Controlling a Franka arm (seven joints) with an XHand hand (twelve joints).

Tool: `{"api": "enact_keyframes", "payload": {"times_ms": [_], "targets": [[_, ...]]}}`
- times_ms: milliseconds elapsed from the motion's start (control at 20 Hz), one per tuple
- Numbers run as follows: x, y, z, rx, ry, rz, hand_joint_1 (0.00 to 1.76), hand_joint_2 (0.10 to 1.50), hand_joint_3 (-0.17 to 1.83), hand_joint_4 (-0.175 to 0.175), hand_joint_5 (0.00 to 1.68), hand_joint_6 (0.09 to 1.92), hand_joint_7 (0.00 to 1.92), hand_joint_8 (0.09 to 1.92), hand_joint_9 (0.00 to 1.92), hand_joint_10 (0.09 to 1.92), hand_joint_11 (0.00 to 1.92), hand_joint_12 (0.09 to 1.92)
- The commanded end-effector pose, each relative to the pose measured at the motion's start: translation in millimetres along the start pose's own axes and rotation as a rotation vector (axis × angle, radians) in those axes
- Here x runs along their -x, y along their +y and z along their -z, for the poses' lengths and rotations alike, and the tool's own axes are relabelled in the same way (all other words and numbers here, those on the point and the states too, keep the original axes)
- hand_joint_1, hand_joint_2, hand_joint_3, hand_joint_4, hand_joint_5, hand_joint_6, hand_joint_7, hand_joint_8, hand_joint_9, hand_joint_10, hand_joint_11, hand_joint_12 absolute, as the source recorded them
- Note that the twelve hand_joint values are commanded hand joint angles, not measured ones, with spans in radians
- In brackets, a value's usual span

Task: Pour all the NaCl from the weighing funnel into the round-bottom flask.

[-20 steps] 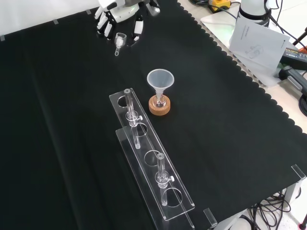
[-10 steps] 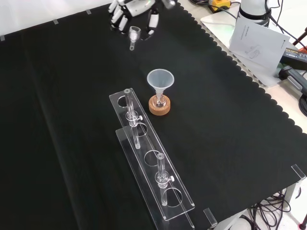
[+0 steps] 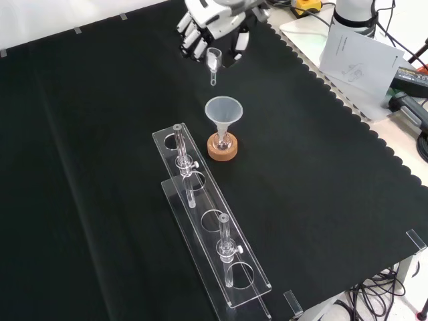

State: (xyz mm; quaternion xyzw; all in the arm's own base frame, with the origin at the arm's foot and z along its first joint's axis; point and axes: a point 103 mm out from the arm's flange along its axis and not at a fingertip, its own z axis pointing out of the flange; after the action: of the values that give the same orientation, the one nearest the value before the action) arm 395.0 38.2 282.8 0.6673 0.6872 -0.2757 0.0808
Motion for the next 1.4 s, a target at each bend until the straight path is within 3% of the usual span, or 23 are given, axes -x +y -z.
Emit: {"api": "enact_keyframes", "payload": {"times_ms": [50, 500, 1100, 1400], "targets": [[-17.5, -3.7, 3.2, -0.029, -0.057, 0.019, 1.10, 0.72, 0.61, 0.175, 1.18, 0.82, 0.63, 0.67, 0.93, 0.42, 0.66, 1.15], [-17.0, -0.5, -0.3, -0.076, -0.114, 0.031, 1.10, 0.72, 0.61, 0.175, 1.18, 0.82, 0.63, 0.67, 0.93, 0.41, 0.67, 1.15], [-26.1, -2.0, 5.6, -0.092, -0.177, 0.045, 1.10, 0.72, 0.61, 0.175, 1.18, 0.82, 0.63, 0.67, 0.93, 0.41, 0.67, 1.15], [-28.8, -1.4, 11.6, -0.105, -0.240, 0.042, 1.10, 0.72, 0.61, 0.175, 1.18, 0.82, 0.63, 0.67, 0.93, 0.41, 0.67, 1.15]]}}
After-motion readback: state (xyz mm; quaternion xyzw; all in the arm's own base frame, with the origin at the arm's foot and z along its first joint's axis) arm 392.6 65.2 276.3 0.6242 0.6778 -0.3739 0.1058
